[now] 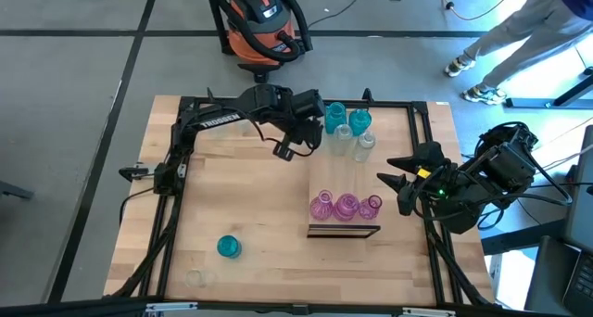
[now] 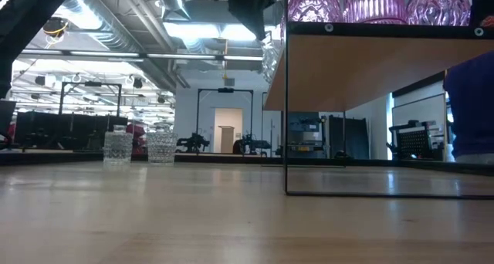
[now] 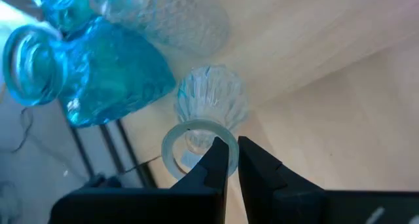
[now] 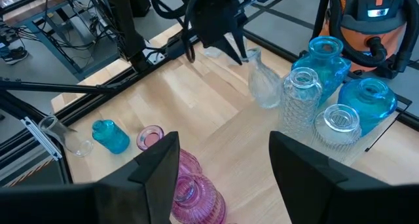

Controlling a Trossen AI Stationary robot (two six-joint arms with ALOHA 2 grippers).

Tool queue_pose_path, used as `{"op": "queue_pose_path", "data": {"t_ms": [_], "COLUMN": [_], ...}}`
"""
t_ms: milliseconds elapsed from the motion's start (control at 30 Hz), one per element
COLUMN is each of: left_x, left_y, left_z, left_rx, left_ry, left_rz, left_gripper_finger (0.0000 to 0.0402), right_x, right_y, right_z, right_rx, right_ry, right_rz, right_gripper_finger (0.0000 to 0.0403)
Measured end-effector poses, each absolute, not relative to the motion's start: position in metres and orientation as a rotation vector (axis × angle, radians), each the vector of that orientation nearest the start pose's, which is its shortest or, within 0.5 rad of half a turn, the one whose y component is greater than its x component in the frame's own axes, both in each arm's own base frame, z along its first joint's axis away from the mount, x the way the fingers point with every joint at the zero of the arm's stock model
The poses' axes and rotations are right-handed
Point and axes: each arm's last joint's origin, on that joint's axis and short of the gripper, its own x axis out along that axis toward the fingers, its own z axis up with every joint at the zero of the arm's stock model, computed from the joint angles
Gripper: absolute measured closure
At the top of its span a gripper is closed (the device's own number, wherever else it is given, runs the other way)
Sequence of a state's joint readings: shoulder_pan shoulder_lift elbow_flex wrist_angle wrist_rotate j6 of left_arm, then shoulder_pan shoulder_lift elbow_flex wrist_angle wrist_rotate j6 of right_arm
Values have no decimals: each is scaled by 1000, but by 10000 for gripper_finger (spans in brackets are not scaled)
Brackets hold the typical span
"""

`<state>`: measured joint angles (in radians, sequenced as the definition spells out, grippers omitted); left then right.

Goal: Sort vases onto shelf
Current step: Put the transparent vase on the shelf aligned with the other transparent vase

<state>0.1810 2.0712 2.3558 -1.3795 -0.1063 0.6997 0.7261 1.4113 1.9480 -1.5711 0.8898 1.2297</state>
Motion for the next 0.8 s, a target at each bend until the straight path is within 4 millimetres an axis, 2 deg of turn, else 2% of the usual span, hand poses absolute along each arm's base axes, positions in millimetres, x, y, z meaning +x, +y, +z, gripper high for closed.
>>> {"op": "queue_pose_path", "data": {"t_ms": [333, 800], "left_x": [403, 403], "left_y": [68, 69], "left_z": [375, 376], "left_rx": [631, 669], "left_ry": [1130, 1120], "left_rz": [-203, -226], "left_gripper_finger": [383, 383], "right_x": [166, 166], "right_y": [117, 117], "right_z": [467, 467], "right_rx": [427, 427], "right_ry": [491, 491], "right_rz": [-525, -525], "right_gripper_finger": [185, 185]}}
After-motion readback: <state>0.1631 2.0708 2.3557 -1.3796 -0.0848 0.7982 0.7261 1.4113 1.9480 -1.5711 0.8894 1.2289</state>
